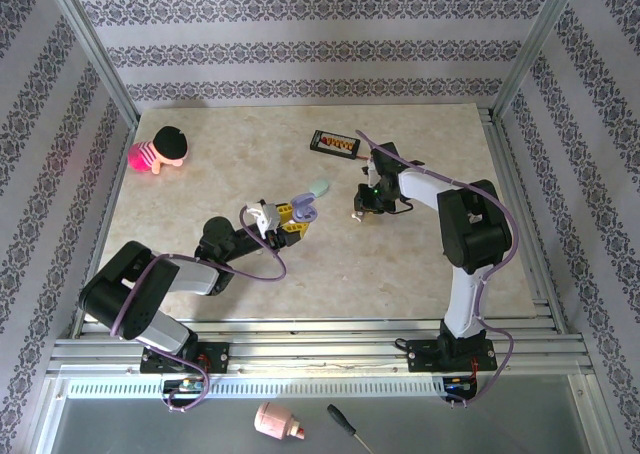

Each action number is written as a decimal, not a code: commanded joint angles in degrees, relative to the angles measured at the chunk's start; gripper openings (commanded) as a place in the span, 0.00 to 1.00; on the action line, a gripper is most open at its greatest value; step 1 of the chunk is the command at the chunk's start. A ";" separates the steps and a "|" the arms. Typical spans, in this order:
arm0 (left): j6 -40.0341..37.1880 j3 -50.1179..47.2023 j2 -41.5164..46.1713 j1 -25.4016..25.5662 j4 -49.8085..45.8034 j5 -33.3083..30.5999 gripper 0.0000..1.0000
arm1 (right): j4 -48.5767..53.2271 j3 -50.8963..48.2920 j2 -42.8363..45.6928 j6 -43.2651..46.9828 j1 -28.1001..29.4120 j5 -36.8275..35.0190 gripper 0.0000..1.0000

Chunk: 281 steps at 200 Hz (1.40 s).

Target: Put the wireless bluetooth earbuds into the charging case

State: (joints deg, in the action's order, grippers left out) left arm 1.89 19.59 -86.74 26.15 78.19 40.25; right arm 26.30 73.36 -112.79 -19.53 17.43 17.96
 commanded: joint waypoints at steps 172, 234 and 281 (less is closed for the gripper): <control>-0.73 -1.42 2.20 -0.30 3.55 0.05 0.31 | 9.93 0.84 2.73 4.29 2.54 -17.85 0.17; -0.92 -1.46 2.32 -0.29 3.55 0.01 0.31 | 16.78 1.35 1.58 6.65 5.15 -34.72 0.17; -0.83 -1.49 2.64 -0.31 3.54 -0.04 0.31 | 18.22 4.41 -2.23 6.86 8.04 -35.15 0.22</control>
State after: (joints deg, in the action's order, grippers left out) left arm 1.85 18.59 -85.76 26.15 78.52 40.21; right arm 42.17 75.68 -113.10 -13.45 24.21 -15.27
